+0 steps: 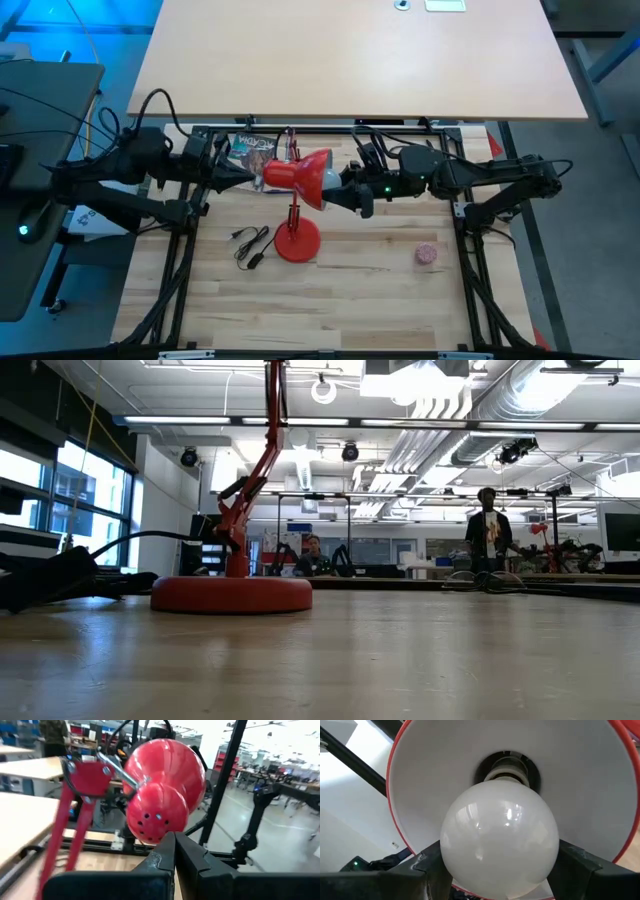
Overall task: Screw lightbulb
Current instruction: Insert the lightbulb on the lamp
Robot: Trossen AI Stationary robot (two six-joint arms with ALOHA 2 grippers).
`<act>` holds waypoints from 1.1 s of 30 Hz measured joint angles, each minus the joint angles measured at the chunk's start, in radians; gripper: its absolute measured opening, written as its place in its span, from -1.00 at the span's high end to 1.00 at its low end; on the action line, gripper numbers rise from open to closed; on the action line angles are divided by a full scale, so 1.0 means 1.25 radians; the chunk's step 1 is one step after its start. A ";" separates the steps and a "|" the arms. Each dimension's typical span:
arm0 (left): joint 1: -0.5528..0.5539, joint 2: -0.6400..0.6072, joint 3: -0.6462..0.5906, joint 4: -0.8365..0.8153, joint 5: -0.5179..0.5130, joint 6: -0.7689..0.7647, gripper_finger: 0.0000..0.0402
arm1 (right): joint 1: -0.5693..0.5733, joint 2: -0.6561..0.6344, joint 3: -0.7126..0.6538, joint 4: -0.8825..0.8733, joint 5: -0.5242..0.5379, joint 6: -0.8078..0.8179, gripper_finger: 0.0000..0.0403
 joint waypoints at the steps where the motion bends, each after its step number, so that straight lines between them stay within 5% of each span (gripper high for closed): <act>1: 0.005 0.004 0.009 -0.003 0.001 0.013 1.00 | 0.000 0.000 0.000 -0.001 -0.001 0.004 -0.23; 33: 0.023 0.055 0.042 -0.059 0.036 0.051 1.00 | -0.040 0.000 0.000 0.015 -0.101 0.138 -0.23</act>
